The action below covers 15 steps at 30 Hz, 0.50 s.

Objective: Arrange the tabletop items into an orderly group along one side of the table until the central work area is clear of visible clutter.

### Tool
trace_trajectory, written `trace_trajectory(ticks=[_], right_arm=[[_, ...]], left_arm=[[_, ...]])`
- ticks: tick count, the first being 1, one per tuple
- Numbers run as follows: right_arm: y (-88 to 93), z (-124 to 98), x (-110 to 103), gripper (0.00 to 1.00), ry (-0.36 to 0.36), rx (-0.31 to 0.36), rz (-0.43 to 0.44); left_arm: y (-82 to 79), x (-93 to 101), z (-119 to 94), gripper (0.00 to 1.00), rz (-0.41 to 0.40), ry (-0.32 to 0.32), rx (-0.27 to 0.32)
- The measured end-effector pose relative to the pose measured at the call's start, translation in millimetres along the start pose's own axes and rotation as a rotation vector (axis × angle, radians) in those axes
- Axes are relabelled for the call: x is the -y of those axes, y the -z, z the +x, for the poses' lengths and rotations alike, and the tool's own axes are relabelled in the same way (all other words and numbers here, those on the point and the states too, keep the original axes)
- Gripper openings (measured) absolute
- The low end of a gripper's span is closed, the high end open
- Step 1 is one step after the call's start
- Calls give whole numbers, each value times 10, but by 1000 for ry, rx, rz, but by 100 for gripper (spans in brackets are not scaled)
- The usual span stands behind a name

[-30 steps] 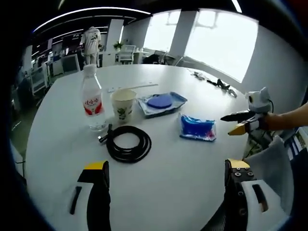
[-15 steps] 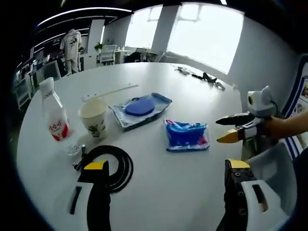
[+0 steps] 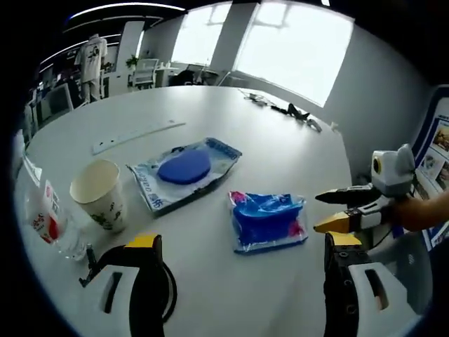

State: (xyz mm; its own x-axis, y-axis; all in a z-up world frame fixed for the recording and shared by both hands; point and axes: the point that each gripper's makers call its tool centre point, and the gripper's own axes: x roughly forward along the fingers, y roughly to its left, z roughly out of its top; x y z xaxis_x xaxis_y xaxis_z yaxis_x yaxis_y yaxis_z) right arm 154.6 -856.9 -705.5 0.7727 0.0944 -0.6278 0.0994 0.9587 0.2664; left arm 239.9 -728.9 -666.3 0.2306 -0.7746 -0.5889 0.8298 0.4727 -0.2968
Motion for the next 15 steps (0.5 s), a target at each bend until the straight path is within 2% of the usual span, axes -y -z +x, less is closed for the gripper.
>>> trace_trajectory(ticks=[5, 15], right_arm=[[-7, 17, 36, 72, 10, 4, 18], [53, 97, 47, 70, 32, 4, 56]], left_arm=[[-45, 5, 68, 95, 5, 11, 1], [12, 24, 320, 91, 8, 36, -42]])
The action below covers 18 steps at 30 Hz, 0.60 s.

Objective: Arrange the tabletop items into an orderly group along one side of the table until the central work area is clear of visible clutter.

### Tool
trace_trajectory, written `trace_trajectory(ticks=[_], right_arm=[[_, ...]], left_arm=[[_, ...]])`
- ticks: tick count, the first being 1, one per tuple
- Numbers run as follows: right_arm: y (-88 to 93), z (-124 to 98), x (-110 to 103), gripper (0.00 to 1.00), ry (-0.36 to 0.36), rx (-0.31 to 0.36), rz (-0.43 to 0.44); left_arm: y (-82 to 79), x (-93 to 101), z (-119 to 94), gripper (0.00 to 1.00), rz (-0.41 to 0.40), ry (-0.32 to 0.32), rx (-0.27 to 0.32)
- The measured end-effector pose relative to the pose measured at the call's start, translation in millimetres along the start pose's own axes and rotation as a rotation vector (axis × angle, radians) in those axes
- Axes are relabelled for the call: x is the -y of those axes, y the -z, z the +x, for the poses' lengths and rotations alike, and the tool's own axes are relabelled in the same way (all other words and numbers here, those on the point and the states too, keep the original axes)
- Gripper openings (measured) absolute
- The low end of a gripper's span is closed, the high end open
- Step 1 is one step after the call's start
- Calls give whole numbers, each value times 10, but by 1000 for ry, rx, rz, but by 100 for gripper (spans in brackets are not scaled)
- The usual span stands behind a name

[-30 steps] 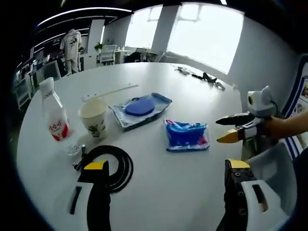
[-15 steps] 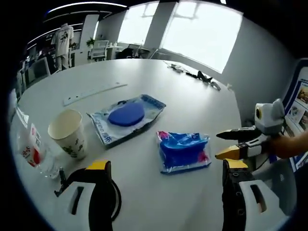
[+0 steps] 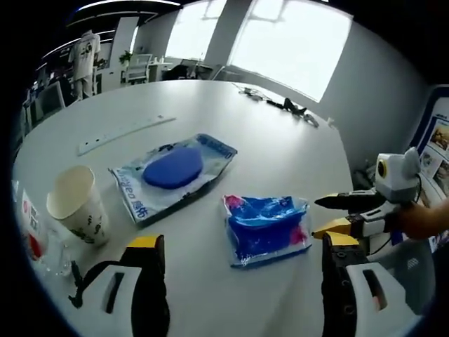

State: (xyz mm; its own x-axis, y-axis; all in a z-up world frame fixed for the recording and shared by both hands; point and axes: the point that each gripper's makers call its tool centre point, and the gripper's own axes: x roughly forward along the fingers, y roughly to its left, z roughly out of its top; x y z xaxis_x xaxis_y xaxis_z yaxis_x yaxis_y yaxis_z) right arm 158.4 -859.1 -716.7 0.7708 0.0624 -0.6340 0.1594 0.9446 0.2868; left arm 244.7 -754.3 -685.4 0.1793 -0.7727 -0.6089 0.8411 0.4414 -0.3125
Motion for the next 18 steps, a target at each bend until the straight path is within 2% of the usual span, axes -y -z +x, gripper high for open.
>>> trace_trajectory(ticks=[10, 18], right_arm=[[8, 36, 29, 64, 2, 2, 29], [26, 91, 47, 60, 6, -3, 35]], left_arm=[[41, -2, 182, 87, 6, 21, -37], [98, -9, 292, 74, 0, 31, -65]])
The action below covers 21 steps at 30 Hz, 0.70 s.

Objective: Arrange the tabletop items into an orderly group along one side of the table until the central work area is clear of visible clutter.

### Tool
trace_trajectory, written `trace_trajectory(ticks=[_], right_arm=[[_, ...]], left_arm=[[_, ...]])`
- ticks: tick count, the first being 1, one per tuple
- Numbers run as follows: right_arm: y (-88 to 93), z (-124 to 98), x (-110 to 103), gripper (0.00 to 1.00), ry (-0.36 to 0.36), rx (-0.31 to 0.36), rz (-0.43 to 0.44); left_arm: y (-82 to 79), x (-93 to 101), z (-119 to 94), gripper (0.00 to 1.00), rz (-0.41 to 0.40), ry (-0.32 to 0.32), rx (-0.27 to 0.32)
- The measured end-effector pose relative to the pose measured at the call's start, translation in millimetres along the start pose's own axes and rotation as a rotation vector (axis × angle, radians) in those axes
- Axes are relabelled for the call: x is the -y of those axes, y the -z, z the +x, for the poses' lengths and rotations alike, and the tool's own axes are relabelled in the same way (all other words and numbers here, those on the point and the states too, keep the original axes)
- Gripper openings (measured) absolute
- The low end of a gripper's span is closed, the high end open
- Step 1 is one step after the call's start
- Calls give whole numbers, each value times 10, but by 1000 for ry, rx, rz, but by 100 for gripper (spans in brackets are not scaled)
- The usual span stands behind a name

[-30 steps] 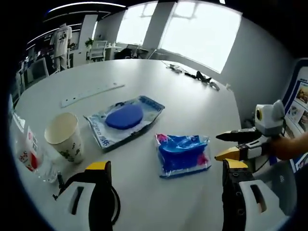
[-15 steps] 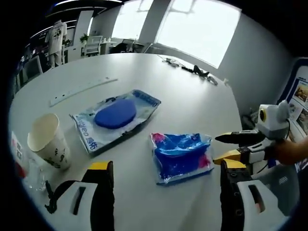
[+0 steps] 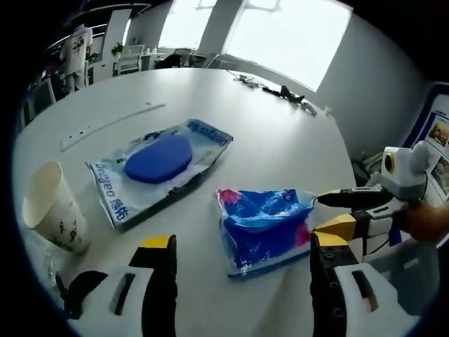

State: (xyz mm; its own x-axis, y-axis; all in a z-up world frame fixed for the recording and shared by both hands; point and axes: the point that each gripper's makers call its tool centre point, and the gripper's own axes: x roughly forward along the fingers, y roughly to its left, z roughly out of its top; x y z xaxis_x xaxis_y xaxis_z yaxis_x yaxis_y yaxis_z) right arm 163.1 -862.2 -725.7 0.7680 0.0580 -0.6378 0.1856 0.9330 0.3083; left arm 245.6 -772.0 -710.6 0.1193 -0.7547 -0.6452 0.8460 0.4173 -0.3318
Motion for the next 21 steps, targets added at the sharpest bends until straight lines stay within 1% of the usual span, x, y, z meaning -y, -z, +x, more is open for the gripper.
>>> trace_trajectory(ticks=[8, 11, 15, 18, 21], right_arm=[[7, 45, -2, 57, 1, -1, 6], [-10, 52, 0, 54, 2, 2, 8], [-16, 71, -41, 45, -2, 0, -18], [-2, 83, -45, 43, -3, -5, -21], [8, 97, -53, 40, -5, -9, -19]], left_arm=[[32, -4, 49, 74, -10, -3, -13], [28, -22, 54, 72, -12, -7, -15], [27, -27, 75, 67, -17, -7, -17], [41, -28, 96, 60, -18, -10, -25], [37, -12, 117, 57, -23, -3, -24]])
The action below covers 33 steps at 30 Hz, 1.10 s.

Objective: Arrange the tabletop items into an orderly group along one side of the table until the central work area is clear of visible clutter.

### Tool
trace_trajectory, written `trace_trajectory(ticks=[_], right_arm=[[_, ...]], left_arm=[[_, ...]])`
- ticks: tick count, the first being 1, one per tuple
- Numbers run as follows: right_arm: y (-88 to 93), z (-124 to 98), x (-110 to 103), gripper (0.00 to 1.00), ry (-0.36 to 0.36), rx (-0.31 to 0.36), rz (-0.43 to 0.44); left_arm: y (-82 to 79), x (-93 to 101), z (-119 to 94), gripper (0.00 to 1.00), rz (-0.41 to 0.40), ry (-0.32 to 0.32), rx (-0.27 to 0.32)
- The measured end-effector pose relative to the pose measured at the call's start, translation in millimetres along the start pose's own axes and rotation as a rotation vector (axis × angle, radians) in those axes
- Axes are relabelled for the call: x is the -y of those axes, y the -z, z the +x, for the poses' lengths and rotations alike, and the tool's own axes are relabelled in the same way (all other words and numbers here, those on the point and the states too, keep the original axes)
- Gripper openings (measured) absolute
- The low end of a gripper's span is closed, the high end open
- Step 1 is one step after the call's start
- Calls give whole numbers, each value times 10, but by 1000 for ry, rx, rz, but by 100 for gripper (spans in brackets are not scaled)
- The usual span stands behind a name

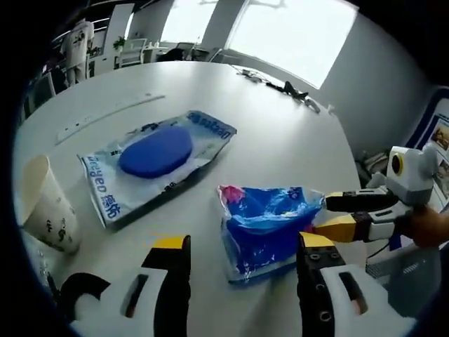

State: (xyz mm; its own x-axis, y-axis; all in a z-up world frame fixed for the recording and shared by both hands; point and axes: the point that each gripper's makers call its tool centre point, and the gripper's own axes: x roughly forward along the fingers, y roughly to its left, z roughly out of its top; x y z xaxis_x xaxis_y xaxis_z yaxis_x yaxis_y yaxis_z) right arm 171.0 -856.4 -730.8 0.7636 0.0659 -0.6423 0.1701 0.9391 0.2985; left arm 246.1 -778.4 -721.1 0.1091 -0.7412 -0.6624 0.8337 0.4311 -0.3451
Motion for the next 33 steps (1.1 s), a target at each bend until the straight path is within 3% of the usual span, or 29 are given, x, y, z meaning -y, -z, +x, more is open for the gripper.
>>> trace_trajectory(ticks=[6, 12, 16, 20, 24, 27, 33], right_arm=[[36, 20, 7, 26, 2, -18, -24], [51, 35, 24, 19, 3, -27, -17], [38, 43, 22, 17, 2, -28, -20], [29, 51, 29, 13, 5, -31, -18], [21, 50, 33, 5, 4, -34, -24], [15, 50, 35, 0, 0, -35, -25], [17, 41, 48, 0, 2, -43, -33]], left_arm=[[6, -5, 27, 50, 3, -1, -6], [36, -2, 36, 31, 19, -5, -20], [44, 4, 42, 31, 12, -7, -23], [14, -17, 29, 24, 15, -20, -13], [-19, -49, -3, 12, 29, -32, -2], [-39, -37, -15, 10, 28, -28, 6], [-66, 1, -28, 6, 37, -32, 15]])
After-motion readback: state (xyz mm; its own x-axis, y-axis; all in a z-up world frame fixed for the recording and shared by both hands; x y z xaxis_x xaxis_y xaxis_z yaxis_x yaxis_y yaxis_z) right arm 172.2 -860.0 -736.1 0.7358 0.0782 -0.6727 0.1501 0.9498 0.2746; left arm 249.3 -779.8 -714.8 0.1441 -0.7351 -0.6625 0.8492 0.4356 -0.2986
